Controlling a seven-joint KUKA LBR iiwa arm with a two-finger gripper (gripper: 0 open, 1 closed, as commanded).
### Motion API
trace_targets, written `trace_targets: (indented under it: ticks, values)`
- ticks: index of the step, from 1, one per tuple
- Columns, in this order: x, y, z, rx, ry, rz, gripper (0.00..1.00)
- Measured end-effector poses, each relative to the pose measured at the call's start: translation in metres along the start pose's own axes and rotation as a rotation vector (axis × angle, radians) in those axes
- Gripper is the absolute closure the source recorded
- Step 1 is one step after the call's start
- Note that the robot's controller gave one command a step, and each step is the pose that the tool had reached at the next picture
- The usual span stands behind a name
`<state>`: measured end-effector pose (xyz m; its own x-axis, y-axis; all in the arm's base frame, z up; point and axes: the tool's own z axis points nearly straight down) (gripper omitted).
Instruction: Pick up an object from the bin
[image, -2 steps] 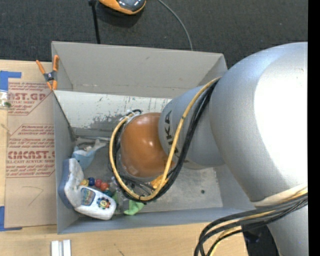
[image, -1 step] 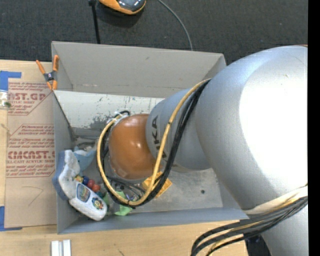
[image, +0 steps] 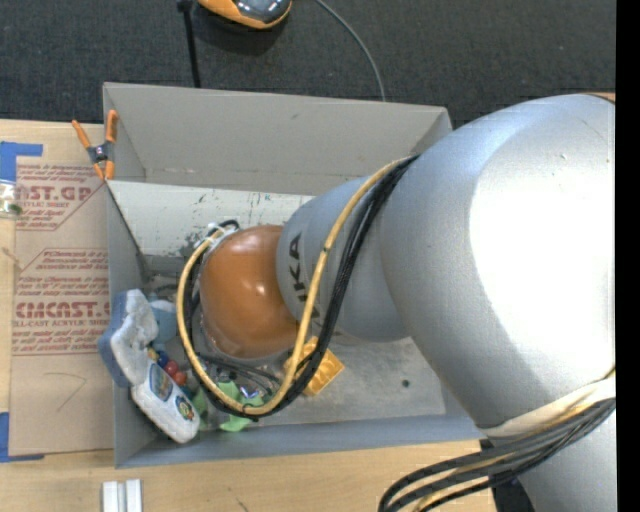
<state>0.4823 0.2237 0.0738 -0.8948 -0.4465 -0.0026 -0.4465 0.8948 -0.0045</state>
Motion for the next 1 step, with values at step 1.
trace_targets:
  ticks: [1]
  values:
    - [-0.0041, 0.0036, 0.0002, 0.000, 0.001, -0.001, 1.00]
